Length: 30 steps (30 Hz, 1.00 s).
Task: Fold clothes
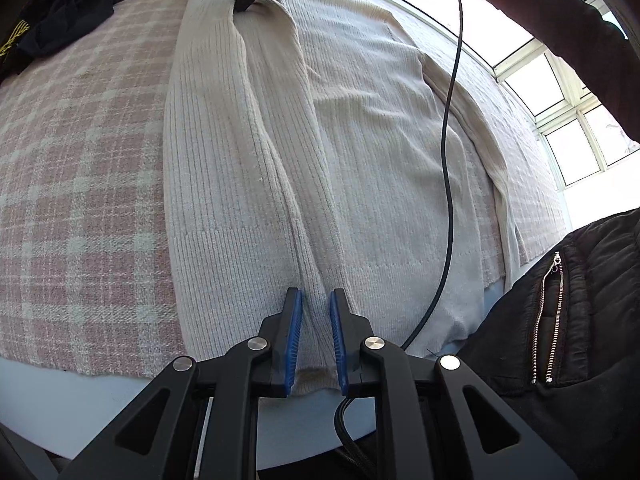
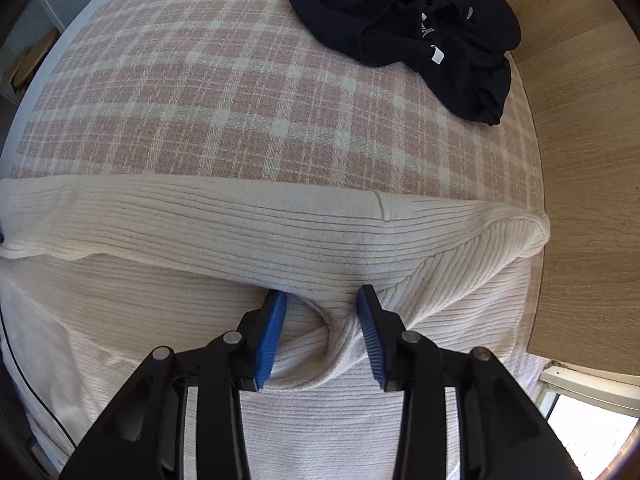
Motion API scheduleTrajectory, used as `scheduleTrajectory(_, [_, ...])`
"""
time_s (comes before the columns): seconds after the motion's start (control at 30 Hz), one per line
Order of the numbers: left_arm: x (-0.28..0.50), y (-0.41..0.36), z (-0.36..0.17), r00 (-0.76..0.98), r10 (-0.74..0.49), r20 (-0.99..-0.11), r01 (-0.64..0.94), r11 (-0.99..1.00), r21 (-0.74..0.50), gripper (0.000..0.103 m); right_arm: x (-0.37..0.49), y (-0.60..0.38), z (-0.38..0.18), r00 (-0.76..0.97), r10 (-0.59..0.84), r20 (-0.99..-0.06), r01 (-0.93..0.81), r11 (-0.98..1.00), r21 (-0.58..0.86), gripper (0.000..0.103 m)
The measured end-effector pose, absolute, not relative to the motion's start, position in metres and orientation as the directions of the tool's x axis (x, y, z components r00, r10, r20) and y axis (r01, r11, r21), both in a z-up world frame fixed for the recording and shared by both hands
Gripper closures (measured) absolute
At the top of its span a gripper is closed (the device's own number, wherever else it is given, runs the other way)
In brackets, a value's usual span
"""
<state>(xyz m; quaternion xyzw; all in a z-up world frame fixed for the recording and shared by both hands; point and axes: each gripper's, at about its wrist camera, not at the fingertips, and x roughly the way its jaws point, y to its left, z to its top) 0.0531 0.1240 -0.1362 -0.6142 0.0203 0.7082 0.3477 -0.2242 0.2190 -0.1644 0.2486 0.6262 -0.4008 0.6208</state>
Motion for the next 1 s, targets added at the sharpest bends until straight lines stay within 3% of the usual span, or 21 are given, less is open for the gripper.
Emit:
scheduleTrajectory(0.03, [0.053,0.124,-0.136,-0.002,0.467,-0.884,-0.52,-0.756,-0.398,0.089,-0.226,0.219,-0.163,-0.102,-0.191,-0.976,0.816,0.545,-0.192,0.087])
scheduleTrajectory(0.13, [0.054,0.124,-0.137,0.005,0.47,-0.883,-0.527,-0.749,-0.402,0.089,-0.236,0.221,-0.158,-0.097,-0.2,-0.975,0.84,0.509,-0.188,0.088])
scheduleTrajectory(0.4, [0.052,0.122,-0.129,0.03,0.48,-0.877,-0.539,-0.731,-0.419,0.087,-0.27,0.24,-0.164,-0.05,-0.193,-0.98,0.926,0.359,-0.118,0.088])
scheduleTrajectory(0.5, [0.038,0.114,-0.1,-0.038,0.509,-0.86,-0.548,-0.73,-0.408,0.086,-0.272,0.241,-0.139,0.047,-0.225,-0.973,0.939,0.341,-0.033,0.088])
scheduleTrajectory(0.57, [0.026,0.114,-0.091,-0.087,0.498,-0.863,-0.562,-0.74,-0.37,0.08,-0.284,0.242,-0.118,0.114,-0.278,-0.954,0.95,0.31,0.023,0.084])
scheduleTrajectory(0.63, [0.013,0.118,-0.087,-0.127,0.473,-0.872,-0.575,-0.751,-0.323,0.079,-0.297,0.238,-0.105,0.072,-0.329,-0.942,0.973,0.229,-0.006,0.078])
scheduleTrajectory(0.87, [0.002,0.142,-0.123,-0.046,0.421,-0.906,-0.612,-0.729,-0.307,0.079,-0.32,0.18,-0.116,-0.029,-0.362,-0.932,0.99,0.117,-0.076,0.077])
scheduleTrajectory(1.0, [0.004,0.144,-0.128,-0.027,0.426,-0.904,-0.609,-0.725,-0.323,0.079,-0.327,0.147,-0.136,-0.069,-0.308,-0.949,0.996,0.035,-0.084,0.077])
